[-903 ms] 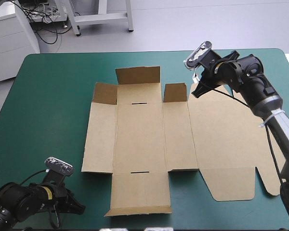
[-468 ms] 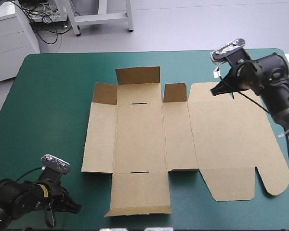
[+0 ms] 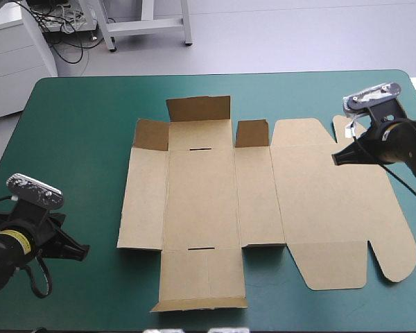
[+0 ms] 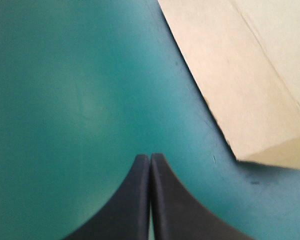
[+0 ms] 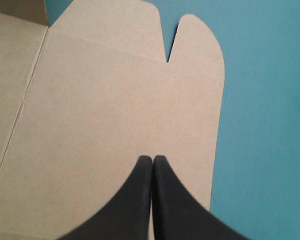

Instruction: Fold the box

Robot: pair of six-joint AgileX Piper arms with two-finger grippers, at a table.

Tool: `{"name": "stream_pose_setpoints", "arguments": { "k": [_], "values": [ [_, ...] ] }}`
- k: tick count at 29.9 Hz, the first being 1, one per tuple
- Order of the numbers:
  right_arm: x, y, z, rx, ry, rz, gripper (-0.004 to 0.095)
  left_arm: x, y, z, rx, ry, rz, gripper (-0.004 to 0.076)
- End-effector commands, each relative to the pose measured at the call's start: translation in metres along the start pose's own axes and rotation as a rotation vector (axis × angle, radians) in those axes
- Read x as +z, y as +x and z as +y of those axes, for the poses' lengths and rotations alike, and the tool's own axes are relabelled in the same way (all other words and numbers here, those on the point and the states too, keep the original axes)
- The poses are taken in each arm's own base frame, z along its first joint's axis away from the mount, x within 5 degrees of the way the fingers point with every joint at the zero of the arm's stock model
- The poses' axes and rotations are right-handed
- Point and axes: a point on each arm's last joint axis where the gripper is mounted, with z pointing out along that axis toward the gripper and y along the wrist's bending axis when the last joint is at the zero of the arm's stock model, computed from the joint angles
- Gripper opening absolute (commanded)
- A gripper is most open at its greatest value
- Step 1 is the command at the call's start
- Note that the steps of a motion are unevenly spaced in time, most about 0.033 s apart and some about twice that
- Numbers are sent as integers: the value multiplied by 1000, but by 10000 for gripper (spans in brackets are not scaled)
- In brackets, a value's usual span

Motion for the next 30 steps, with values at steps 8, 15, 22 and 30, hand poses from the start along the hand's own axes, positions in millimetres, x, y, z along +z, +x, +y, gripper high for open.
{"name": "stream_pose_setpoints", "arguments": {
  "k": [8, 15, 22, 30],
  "values": [
    [-27, 51, 17, 63, -72, -117, -23, -7, -31, -2, -23, 45, -162, -31],
    [-49, 80, 23, 78, -78, -177, -23, 4, -42, -17, 18, 177, -163, -6],
    [-69, 100, 26, 85, -75, -230, -23, 20, -57, -35, -7, 335, -183, -6],
    [-76, 109, 28, 85, -76, -223, -23, 29, -77, -48, 2, 453, -214, -6]
  ]
}}
